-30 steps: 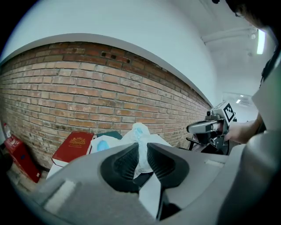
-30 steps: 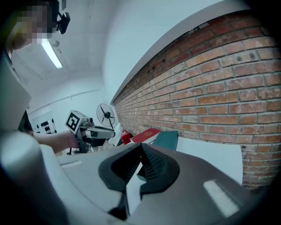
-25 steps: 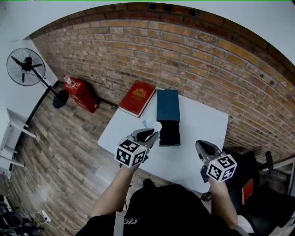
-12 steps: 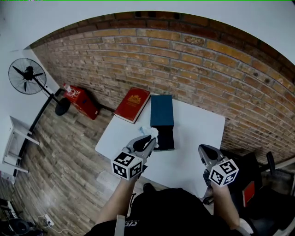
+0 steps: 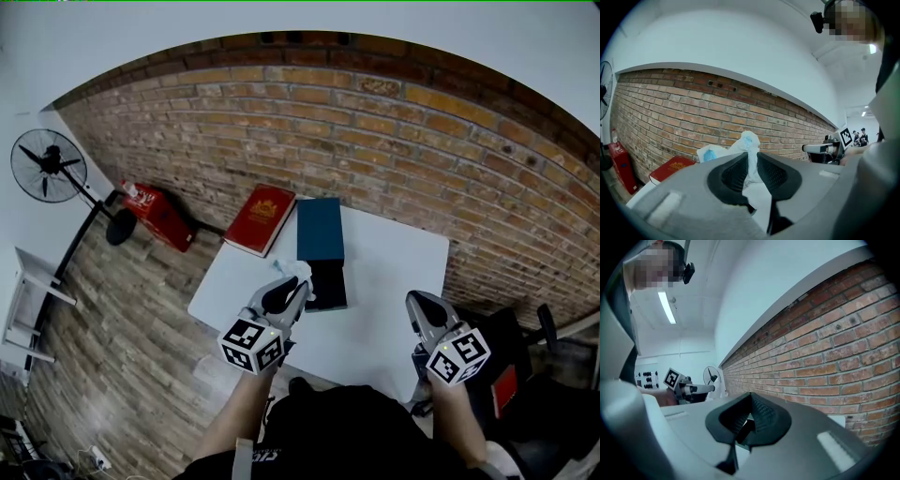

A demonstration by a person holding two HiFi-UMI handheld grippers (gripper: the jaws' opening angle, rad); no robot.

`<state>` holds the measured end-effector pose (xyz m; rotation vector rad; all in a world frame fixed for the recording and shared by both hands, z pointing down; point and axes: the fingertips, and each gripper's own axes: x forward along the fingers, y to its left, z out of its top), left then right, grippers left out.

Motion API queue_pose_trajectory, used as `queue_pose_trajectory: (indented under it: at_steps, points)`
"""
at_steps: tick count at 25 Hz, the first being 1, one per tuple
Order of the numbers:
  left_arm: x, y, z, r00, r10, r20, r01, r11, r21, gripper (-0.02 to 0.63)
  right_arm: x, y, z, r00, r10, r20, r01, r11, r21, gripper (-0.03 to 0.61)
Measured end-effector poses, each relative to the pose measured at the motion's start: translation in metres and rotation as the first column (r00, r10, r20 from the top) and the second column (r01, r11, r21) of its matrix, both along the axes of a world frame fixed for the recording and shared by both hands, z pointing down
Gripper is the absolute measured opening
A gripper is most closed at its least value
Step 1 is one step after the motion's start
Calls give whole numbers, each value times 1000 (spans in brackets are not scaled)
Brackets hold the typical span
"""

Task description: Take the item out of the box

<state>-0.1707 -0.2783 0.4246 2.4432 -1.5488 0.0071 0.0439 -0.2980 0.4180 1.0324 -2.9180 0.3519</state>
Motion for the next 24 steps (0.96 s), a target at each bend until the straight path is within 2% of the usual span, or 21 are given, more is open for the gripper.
queue_pose_trajectory:
  at_steps: [11,24]
  points:
    - [1,-3,-11,1000,11,4,-11,1000,21,67,-1,8,-37,998,-9,61,7,999,33,-2]
    - [-4,-17,-15,1000,5,5,-5,1000,29,67,-5,1,-44,999,-10,49,7,998,68,-2]
